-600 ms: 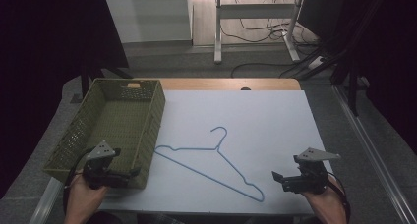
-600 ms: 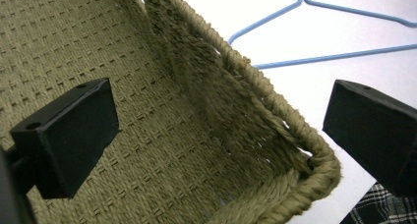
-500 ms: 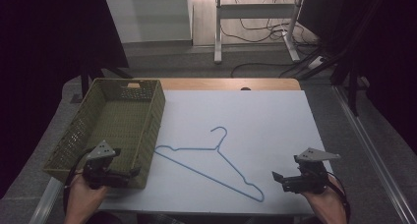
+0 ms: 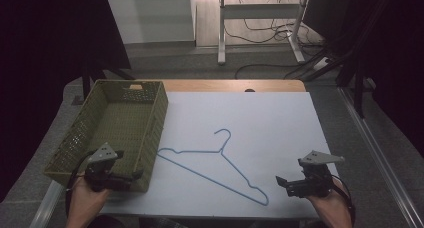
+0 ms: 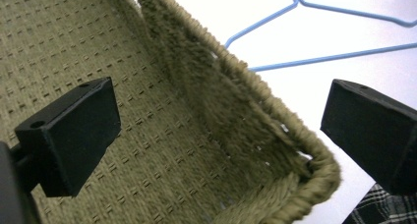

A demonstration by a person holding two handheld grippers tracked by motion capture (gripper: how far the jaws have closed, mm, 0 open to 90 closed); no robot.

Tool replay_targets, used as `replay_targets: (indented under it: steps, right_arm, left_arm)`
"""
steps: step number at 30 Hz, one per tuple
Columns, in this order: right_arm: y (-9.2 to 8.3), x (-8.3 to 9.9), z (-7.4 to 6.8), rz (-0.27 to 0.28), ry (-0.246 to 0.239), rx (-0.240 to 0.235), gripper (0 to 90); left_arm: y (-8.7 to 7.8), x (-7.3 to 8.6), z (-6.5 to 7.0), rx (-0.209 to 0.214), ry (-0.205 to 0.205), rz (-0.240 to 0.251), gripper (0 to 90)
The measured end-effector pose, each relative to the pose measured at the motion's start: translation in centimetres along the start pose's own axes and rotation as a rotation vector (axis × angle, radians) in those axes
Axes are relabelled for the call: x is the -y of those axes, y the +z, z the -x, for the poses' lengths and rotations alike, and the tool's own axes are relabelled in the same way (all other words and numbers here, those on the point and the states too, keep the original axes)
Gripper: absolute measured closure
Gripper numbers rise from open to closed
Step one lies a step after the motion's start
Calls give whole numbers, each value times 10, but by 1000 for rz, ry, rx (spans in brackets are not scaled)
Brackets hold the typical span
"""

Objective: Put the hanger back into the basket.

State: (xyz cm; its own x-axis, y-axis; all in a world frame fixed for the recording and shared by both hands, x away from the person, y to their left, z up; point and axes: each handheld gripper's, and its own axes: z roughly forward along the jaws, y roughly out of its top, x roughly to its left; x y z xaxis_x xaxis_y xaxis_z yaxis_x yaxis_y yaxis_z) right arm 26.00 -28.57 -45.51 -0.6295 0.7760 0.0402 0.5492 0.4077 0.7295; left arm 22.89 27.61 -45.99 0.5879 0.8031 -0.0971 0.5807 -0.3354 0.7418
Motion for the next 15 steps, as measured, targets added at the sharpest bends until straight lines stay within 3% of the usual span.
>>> replay_targets:
  steps: [15]
  right_arm:
    - [1,-7,-2,1,5,-21,0]
  left_arm:
    - [-1,-12,10,27,32,45,16]
